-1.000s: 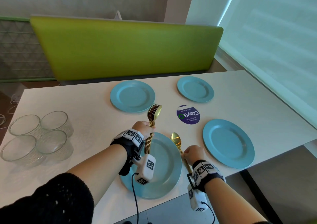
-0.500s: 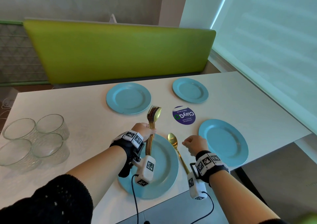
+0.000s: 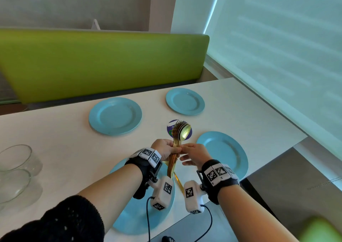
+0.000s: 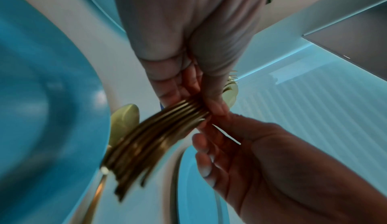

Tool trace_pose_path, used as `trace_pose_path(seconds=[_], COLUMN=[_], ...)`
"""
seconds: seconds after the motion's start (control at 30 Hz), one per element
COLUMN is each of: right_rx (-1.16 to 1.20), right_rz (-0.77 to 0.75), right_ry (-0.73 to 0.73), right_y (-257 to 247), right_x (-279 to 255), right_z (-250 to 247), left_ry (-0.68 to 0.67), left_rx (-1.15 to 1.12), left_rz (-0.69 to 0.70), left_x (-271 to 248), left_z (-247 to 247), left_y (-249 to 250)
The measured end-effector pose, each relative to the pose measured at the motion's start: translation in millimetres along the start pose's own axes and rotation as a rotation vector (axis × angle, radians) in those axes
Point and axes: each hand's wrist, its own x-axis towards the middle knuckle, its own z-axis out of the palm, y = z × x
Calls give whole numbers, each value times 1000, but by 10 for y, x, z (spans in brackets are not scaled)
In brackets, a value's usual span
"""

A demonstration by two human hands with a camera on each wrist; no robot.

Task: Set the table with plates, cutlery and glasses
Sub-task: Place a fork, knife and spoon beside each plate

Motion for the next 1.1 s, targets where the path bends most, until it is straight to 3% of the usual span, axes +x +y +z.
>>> trace_pose_path(seconds=[0.23,0.43,0.57,0.7,0.8,0.9,1.1], right_rx=[40,-44,-346,-1022,-1340,-1476,-1494], right_rz=[11,22,65,130,149,220,260], right_ry=[50,123,244,233,191,143,132], right_y=[-87,-146,-113,-74,-16,112,357], right_x=[347,749,1057,1314,1443,1577,1753], right_z=[-447,-1083,-1731,-2227,-2431,-2558,-2658], left_ry=[-27,92,182,259,288,314,339], left_rx=[16,66,5,-58,-101,-117,-129], left_rz=[-24,-62,-99,-124,-135,-149,-163], left_x=[382,867,1078,1255,1329,1366,1434], left_z=[322,617,684,674,675,689,744], left_y=[253,397,506,566,581,596,582])
